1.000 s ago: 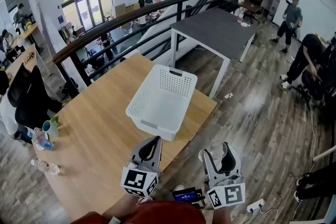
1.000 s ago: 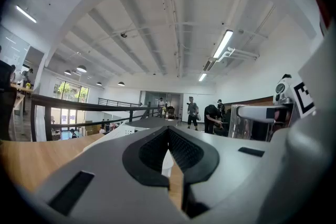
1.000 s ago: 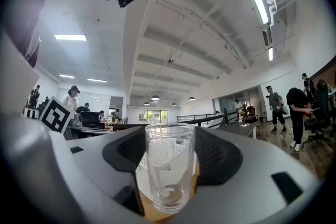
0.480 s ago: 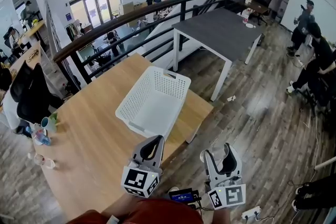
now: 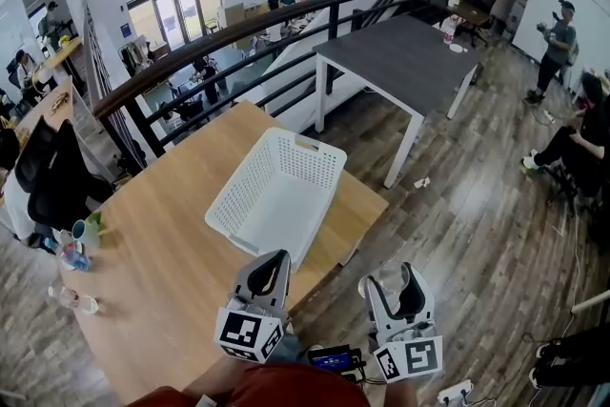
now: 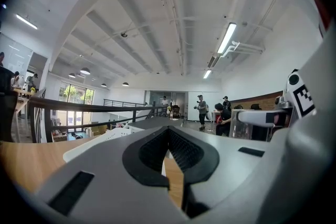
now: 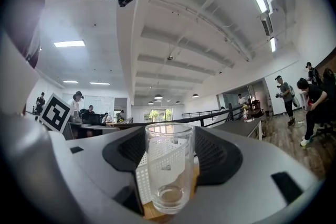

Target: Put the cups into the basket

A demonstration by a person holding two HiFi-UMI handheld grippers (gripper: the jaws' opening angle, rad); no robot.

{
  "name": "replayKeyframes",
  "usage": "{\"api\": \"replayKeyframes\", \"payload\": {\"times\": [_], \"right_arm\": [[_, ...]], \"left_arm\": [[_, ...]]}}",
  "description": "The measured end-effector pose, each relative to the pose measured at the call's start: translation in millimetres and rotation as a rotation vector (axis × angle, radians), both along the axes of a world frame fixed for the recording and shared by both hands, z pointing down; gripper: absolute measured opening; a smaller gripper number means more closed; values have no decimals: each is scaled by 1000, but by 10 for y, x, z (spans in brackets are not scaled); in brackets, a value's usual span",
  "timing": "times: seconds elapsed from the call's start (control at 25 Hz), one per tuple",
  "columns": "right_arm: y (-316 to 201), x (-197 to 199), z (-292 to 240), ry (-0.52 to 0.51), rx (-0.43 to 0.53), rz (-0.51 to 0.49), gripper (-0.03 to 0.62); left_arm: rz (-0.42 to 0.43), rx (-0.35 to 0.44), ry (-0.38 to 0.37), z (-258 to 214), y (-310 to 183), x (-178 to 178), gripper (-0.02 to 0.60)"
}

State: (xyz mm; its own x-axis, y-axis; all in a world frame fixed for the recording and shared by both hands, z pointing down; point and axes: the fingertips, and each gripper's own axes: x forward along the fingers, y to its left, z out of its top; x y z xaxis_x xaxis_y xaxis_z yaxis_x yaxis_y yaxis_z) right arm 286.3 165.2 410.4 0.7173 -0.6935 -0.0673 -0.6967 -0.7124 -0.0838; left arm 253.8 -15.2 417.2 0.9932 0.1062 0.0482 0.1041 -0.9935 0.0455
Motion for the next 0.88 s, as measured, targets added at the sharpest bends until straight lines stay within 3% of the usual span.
{"api": "replayKeyframes", "payload": {"times": [0.48,0.88], "right_arm": [[-373,299,-98,25,-17,-28,285],[-1016,472,-215,50,-31,-130,285]], "left_arm": [[-33,-27,19,-26,-364,215,6],[-135,-62,30,-7,-947,203,6]]}}
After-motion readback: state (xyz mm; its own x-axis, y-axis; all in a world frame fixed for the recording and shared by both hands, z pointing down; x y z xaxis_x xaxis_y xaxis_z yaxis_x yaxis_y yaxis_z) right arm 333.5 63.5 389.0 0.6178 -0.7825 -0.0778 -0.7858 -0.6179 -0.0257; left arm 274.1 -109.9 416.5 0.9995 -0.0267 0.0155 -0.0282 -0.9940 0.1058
